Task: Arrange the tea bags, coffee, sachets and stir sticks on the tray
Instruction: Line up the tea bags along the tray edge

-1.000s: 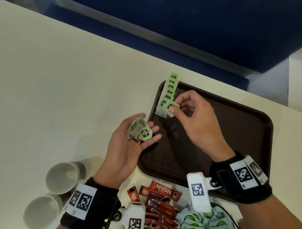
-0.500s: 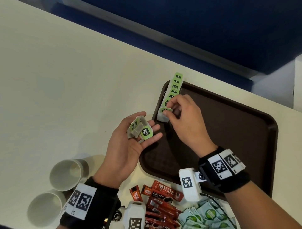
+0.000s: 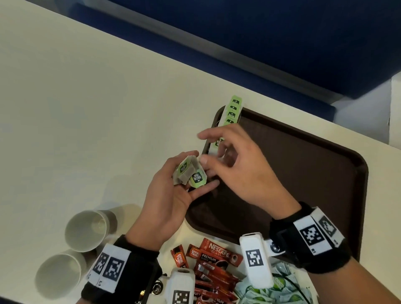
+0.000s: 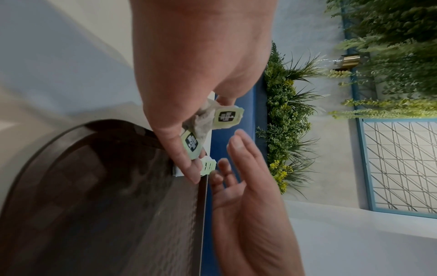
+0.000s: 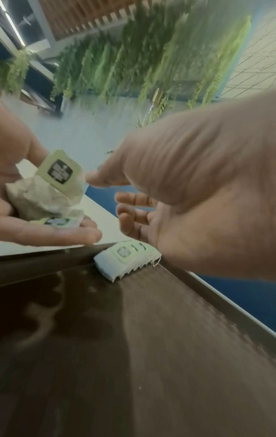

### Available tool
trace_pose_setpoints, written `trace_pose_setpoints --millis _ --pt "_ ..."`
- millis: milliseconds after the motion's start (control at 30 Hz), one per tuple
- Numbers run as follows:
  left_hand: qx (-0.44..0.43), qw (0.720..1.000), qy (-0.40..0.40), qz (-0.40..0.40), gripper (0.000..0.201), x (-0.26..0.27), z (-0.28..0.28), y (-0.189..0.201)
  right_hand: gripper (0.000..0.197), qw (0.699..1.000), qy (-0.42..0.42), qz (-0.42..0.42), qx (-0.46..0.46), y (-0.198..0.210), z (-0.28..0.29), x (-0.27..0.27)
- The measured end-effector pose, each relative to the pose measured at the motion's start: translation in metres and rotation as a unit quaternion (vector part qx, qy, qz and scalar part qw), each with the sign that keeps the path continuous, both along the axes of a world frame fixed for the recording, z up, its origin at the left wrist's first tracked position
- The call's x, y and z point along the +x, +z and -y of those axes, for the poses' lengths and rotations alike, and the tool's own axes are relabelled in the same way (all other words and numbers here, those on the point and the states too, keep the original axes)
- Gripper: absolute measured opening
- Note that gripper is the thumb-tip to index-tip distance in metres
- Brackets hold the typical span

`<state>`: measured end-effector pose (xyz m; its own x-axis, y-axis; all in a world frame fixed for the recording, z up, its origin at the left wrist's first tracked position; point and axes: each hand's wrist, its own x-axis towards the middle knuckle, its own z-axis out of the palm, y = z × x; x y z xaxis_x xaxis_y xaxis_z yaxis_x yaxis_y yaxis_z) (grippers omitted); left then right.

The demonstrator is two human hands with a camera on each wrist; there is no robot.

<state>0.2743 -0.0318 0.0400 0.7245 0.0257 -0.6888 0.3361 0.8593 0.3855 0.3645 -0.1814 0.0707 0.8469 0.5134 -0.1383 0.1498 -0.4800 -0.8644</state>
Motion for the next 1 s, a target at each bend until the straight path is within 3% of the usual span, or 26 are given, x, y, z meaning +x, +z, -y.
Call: trace_pose_setpoints --millis 67,133,267,367,467,567,767,1000 --pt "0.014 1.0 -0.008 0.016 0.036 -0.001 0.002 -0.001 0.039 0.998 0.059 -0.021 -0.002 0.008 -0.003 -0.005" --pt "0.037 0.999 -0.014 0.029 0.027 -0.001 0.005 0.0 0.022 0.996 0.089 -0.003 -0.018 0.012 -0.005 -0.009" --pt "0.038 0.999 -0.024 0.026 0.028 -0.003 0.005 0.0 0.006 0.994 0.112 -0.012 -0.006 0.019 0.003 -0.009" --pt "0.021 1.0 -0.017 0.006 0.027 -0.005 0.003 -0.002 0.008 0.996 0.069 -0.049 0.026 0.028 0.012 -0.008" --pt "0.013 1.0 -0.006 -0.024 0.034 -0.006 0.001 -0.001 0.01 0.997 -0.032 -0.007 0.077 0.027 0.021 -0.006" --pt "0.014 0.999 0.0 -0.037 0.039 -0.008 -0.002 0.0 0.009 0.993 -0.106 0.026 0.044 0.013 0.026 0.002" --pt "0.018 0.999 0.009 -0.039 0.039 -0.012 -0.008 0.001 0.007 0.996 -0.066 -0.008 -0.063 -0.019 0.021 0.0" --pt "0.018 0.999 0.017 -0.045 0.038 -0.016 -0.013 0.001 0.007 0.989 -0.121 0.033 -0.084 -0.048 0.01 -0.001"
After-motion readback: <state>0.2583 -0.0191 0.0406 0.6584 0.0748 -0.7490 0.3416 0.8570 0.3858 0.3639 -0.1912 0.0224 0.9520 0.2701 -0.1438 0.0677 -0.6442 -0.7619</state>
